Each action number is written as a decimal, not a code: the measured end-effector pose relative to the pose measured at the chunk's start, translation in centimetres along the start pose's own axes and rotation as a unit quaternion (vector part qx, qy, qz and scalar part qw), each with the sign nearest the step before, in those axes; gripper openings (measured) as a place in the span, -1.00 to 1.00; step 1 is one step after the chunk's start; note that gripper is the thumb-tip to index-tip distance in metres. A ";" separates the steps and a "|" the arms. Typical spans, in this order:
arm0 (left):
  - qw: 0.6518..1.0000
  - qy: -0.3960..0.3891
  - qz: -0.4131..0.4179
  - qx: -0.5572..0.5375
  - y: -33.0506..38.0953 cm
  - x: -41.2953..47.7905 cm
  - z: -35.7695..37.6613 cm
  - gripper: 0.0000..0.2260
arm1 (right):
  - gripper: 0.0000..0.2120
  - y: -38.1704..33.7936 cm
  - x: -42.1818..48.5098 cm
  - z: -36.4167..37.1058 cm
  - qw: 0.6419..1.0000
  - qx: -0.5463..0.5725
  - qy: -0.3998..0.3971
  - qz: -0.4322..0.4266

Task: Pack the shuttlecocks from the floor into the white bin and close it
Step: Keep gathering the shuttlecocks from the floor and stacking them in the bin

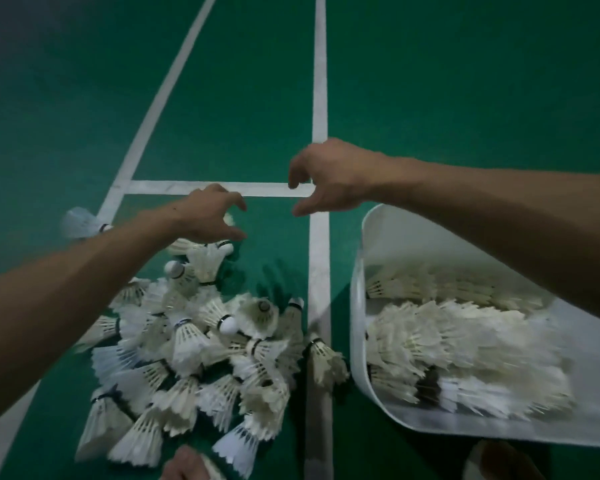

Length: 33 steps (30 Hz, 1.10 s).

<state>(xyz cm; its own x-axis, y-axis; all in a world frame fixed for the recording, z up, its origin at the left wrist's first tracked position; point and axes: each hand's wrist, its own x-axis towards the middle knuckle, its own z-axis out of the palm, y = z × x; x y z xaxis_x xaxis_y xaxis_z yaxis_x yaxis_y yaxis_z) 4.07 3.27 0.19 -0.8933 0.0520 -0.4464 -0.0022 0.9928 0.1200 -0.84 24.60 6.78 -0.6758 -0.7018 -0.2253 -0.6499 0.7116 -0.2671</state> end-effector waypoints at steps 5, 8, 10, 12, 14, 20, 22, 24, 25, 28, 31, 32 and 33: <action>0.999 0.016 -0.031 -0.030 -5.5 1.3 2.8 -0.29 | -0.54 -2.6 4.5 3.9 0.996 0.009 -0.081 -0.022; 0.996 0.019 -0.061 -0.058 -7.5 2.2 3.5 -0.17 | -0.54 -3.1 7.0 5.5 0.995 0.029 -0.092 -0.016; 0.990 -0.030 -0.054 -0.123 -8.0 2.5 3.8 -0.05 | -0.51 -3.1 8.7 6.4 0.995 0.037 -0.087 -0.013; 0.983 -0.067 -0.033 -0.168 -8.1 2.5 4.5 -0.02 | -0.47 -3.3 10.5 7.4 0.996 0.046 -0.080 -0.016; 0.982 -0.063 -0.006 -0.177 -7.8 2.4 5.5 -0.08 | -0.40 -3.6 12.1 8.6 0.996 0.052 -0.073 -0.020; 0.973 0.025 0.020 -0.227 -8.5 2.0 7.2 -0.29 | -0.34 -4.9 15.4 11.9 0.989 0.063 -0.124 -0.057; 0.964 -0.003 0.021 -0.265 -8.7 1.5 7.3 -0.30 | -0.36 -4.6 15.6 12.7 0.986 0.056 -0.151 -0.052; 0.958 -0.048 0.028 -0.282 -8.8 0.7 7.2 -0.24 | -0.36 -4.0 15.4 13.2 0.985 0.038 -0.159 -0.051; 0.964 -0.070 0.037 -0.256 -8.8 0.5 7.3 -0.22 | -0.34 -3.7 15.3 13.2 0.985 0.033 -0.160 -0.050; 0.982 -0.100 0.060 -0.150 -8.9 0.8 8.0 -0.36 | -0.35 -3.0 14.6 12.7 0.981 0.017 -0.182 -0.059; 0.980 -0.084 0.054 -0.172 -8.4 1.0 8.1 -0.49 | -0.61 -2.2 13.9 12.1 0.977 -0.024 -0.201 -0.065; 0.980 -0.083 0.051 -0.172 -8.2 1.0 8.3 -0.49 | -0.64 -1.9 13.6 11.8 0.979 -0.027 -0.196 -0.055; 0.982 -0.086 0.048 -0.159 -7.8 1.0 8.4 -0.45 | -0.63 -1.7 13.3 11.4 0.981 -0.025 -0.187 -0.044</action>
<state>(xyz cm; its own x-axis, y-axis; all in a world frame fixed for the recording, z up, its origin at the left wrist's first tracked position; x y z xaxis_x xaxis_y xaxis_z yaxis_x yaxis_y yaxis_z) 6.98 -3.53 -8.64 -0.8073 0.1888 -0.5591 -0.0856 0.9000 0.4274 -4.75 13.65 -6.47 -0.4484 -0.7170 -0.5337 -0.7223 0.6424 -0.2562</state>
